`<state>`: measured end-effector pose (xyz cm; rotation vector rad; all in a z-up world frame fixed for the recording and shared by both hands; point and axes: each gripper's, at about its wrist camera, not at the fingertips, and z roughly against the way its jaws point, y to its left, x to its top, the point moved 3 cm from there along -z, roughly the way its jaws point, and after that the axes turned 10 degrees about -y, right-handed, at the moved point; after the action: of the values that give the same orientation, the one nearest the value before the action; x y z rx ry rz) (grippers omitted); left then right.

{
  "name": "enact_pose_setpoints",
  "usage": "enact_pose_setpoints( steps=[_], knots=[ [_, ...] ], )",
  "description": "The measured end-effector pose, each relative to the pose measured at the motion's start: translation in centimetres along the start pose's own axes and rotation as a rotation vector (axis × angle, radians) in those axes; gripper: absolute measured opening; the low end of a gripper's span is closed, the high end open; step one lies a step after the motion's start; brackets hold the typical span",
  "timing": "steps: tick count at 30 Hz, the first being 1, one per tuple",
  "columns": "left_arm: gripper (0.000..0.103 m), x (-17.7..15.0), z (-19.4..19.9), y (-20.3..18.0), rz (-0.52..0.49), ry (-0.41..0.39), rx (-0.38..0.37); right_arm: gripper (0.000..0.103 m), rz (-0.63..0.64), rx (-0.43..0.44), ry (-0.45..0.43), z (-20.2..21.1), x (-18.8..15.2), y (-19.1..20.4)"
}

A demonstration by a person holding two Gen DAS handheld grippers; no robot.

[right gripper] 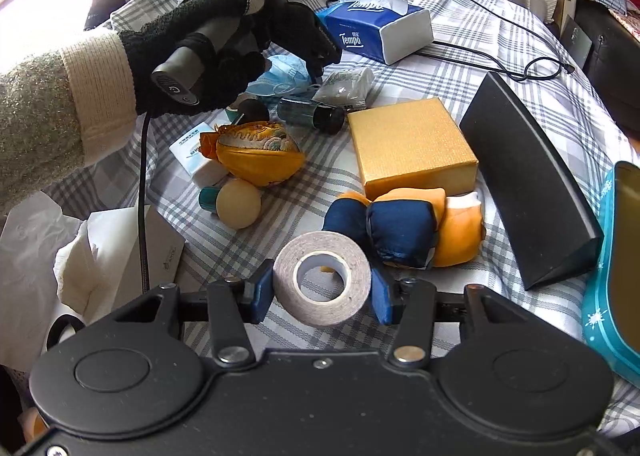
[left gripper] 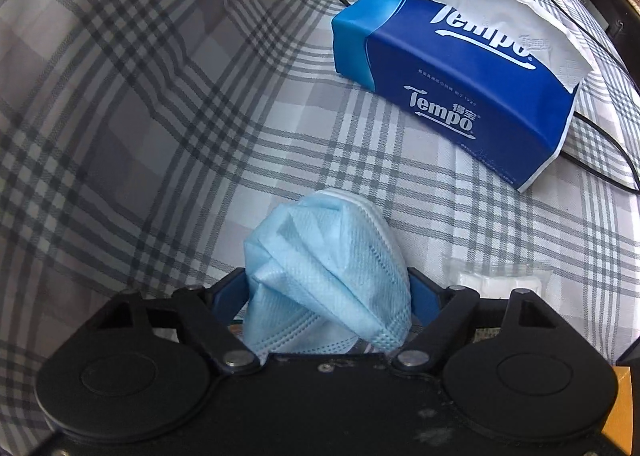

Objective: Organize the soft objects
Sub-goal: 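Grasp the white tape roll with the right tool while the left tool grasps the blue face mask, then carry the tape roll with the right tool while the left tool carries the mask to the tray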

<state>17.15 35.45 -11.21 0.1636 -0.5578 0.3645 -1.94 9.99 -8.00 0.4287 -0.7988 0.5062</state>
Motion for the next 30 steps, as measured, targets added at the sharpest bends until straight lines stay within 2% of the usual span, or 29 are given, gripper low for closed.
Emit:
enact_pose_setpoints(
  steps=[2, 5, 9, 15, 19, 26, 30],
  knots=[
    [0.072, 0.1, -0.1, 0.5, 0.042, 0.001, -0.024, 0.049, 0.001, -0.003, -0.003, 0.1, 0.1, 0.0],
    [0.059, 0.2, 0.7, 1.0, 0.077, -0.001, -0.021, 0.049, -0.004, -0.006, -0.01, 0.4, 0.2, -0.1],
    [0.058, 0.1, 3.1, 0.5, 0.088, -0.026, -0.017, 0.049, -0.02, -0.001, -0.026, 1.1, 0.5, -0.3],
    [0.057, -0.4, 8.8, -2.0, 0.08, -0.059, -0.036, 0.049, -0.029, -0.017, -0.074, 3.4, 1.1, -0.9],
    [0.057, -1.4, 13.2, -5.4, 0.043, -0.094, -0.094, 0.049, -0.077, -0.055, -0.101, 5.7, 1.1, -2.6],
    [0.058, -4.5, 19.4, -14.6, -0.095, -0.11, -0.247, 0.049, -0.267, -0.257, -0.132, 9.4, 1.1, -9.5],
    [0.058, -6.8, 21.6, -20.4, -0.179, -0.109, -0.328, 0.049, -0.422, -0.428, -0.134, 11.3, 1.1, -15.0]
  ],
)
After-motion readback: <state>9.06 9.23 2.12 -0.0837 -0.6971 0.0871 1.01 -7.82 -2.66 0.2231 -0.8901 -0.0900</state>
